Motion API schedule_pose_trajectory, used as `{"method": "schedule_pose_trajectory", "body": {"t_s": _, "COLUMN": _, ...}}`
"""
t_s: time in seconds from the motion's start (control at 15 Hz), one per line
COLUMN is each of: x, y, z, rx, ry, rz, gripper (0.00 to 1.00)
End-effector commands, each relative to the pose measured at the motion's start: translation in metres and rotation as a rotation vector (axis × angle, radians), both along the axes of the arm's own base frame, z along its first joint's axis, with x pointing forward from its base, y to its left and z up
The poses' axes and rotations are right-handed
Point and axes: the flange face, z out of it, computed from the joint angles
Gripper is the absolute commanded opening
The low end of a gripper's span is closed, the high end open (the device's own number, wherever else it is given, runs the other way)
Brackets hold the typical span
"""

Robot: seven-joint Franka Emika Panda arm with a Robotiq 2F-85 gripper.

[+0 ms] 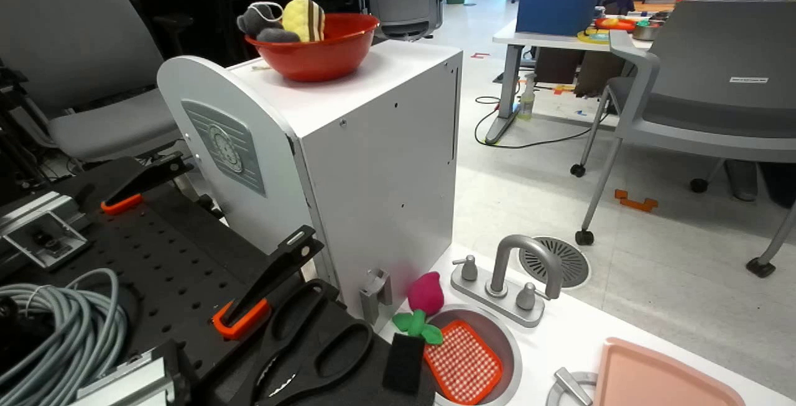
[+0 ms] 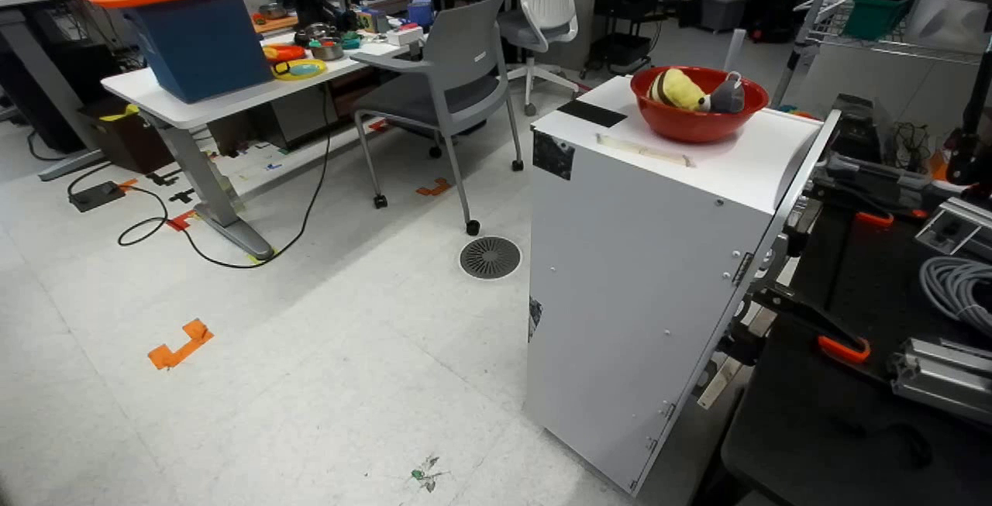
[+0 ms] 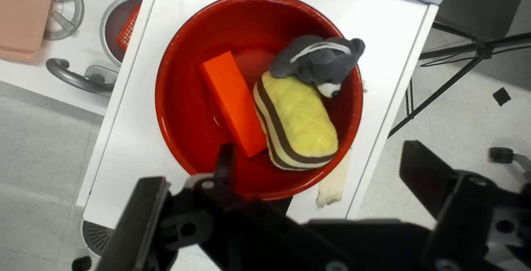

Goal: Put the bear plush toy on the fridge

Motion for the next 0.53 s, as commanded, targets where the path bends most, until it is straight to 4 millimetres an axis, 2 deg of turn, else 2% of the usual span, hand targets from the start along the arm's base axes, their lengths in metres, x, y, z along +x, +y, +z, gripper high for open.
{"method": "schedule_pose_trajectory", "body": {"t_s": 0.0, "x": 0.004, "y": -0.002, "z": -0.014, "rx": 0.016, "ry": -0.018, "rz": 0.073, "gripper": 1.00}}
{"method": "schedule_pose_trajectory", "body": {"t_s": 0.47, "x": 0.020, "y": 0.004, "z": -0.055, "rx": 0.021, "ry": 0.026, "rz": 0.248, "gripper": 1.00}}
